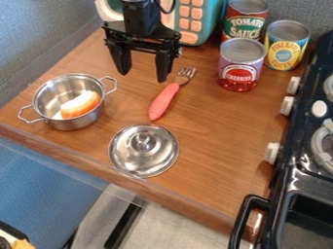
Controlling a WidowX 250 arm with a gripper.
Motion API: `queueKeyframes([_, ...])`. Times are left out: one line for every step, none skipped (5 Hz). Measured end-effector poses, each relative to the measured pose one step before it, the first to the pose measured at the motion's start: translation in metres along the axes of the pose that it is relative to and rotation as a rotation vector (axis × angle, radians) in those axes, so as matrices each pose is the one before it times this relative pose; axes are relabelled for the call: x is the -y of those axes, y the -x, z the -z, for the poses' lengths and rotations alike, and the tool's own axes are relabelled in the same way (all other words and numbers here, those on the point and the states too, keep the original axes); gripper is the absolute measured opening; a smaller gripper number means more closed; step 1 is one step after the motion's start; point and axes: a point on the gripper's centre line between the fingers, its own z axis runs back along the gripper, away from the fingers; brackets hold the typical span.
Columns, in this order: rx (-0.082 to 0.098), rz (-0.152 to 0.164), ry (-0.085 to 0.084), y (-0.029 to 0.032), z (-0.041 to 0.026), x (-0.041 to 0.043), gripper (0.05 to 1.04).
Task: Move the silver lid above silver pot
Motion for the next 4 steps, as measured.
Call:
queueKeyframes([-0.0322, -0.0010, 0.0017, 0.00403, 0.01018, 0.00021, 1.001])
queueKeyframes([-0.0169, 0.0481, 0.0104, 0.02403, 0.00782, 0.00981, 1.001])
queueKeyframes([0.0241, 0.0519, 0.0025, 0.02276, -0.00714, 0.01196, 1.001])
queueKeyframes([0.0221, 0.0330, 0.0275, 0.01278, -0.00229, 0.00631, 1.001])
